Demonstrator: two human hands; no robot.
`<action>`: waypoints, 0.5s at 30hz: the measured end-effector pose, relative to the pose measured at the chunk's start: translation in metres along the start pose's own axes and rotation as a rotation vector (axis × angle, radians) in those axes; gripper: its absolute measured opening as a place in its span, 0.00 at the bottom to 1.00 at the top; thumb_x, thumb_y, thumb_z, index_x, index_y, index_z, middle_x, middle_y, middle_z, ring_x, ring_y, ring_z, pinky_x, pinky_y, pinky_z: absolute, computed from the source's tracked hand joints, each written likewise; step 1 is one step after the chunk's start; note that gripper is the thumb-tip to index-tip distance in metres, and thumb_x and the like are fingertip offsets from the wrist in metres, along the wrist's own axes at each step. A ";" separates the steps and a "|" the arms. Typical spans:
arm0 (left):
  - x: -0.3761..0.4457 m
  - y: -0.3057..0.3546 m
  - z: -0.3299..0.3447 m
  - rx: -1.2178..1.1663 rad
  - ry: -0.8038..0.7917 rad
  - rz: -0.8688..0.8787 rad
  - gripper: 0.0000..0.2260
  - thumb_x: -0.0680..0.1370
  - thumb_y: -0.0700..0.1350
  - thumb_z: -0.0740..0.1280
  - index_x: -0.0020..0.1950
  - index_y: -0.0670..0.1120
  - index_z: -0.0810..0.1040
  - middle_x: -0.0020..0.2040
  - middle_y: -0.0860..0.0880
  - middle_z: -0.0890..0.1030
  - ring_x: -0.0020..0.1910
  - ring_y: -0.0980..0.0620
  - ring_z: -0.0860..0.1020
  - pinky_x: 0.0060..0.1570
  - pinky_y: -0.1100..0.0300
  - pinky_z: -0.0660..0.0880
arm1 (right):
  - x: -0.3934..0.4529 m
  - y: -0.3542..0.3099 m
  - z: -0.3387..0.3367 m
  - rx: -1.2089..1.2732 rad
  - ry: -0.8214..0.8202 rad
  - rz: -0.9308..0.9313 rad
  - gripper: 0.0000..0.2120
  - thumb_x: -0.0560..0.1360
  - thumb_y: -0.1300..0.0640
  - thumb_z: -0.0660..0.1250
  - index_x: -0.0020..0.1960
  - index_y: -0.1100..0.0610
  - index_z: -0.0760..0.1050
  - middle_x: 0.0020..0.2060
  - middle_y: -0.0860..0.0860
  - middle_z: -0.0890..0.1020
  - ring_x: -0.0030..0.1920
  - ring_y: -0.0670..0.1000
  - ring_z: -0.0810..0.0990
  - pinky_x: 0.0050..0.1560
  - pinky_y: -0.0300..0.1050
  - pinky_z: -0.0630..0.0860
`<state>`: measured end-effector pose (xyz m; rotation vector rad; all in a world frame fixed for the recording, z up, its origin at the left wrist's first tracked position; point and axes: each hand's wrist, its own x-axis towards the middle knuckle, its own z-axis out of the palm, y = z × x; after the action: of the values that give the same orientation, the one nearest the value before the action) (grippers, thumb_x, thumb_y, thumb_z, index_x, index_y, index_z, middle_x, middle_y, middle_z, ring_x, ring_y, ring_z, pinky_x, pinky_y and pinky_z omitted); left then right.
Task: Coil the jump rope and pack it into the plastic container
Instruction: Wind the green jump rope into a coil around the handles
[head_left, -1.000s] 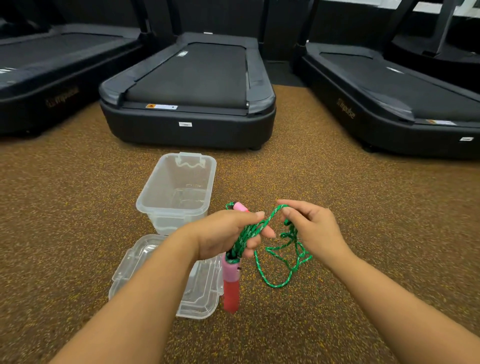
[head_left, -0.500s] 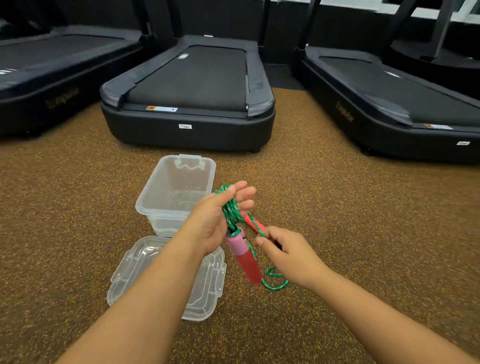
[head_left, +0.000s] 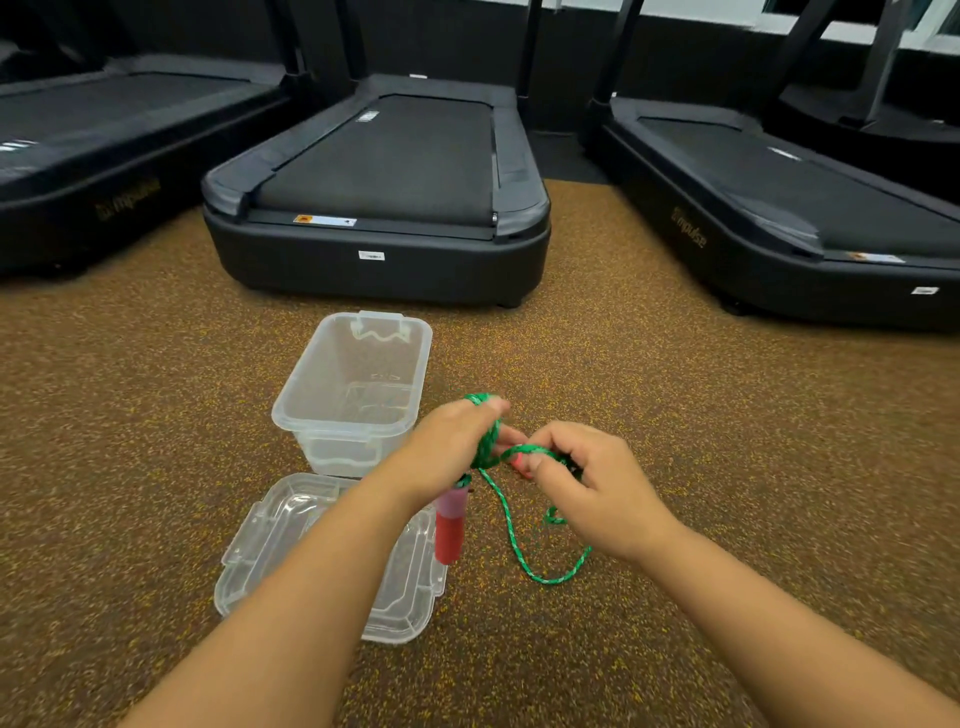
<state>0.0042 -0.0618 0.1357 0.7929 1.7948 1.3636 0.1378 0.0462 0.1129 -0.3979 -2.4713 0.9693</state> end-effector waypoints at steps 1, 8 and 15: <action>-0.002 0.001 0.000 0.036 -0.064 0.002 0.14 0.79 0.50 0.60 0.53 0.43 0.79 0.45 0.47 0.84 0.44 0.52 0.81 0.54 0.60 0.75 | 0.002 0.001 -0.003 0.009 0.016 0.010 0.06 0.71 0.48 0.63 0.40 0.47 0.77 0.35 0.44 0.81 0.37 0.44 0.77 0.40 0.49 0.75; -0.005 0.004 -0.002 0.222 -0.283 0.032 0.07 0.76 0.45 0.67 0.40 0.44 0.79 0.32 0.48 0.79 0.30 0.58 0.76 0.42 0.60 0.71 | 0.000 0.016 -0.013 -0.021 0.031 0.033 0.05 0.73 0.49 0.63 0.42 0.47 0.77 0.37 0.40 0.79 0.41 0.40 0.76 0.41 0.40 0.69; -0.004 0.005 0.001 0.037 -0.214 0.040 0.10 0.82 0.42 0.57 0.43 0.43 0.73 0.26 0.52 0.69 0.25 0.61 0.74 0.33 0.68 0.70 | -0.009 0.026 -0.012 0.256 0.019 0.133 0.14 0.72 0.51 0.68 0.57 0.46 0.78 0.50 0.45 0.83 0.51 0.41 0.80 0.53 0.37 0.74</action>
<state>0.0076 -0.0629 0.1415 0.9617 1.6493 1.2239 0.1539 0.0673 0.0999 -0.4861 -2.2887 1.3112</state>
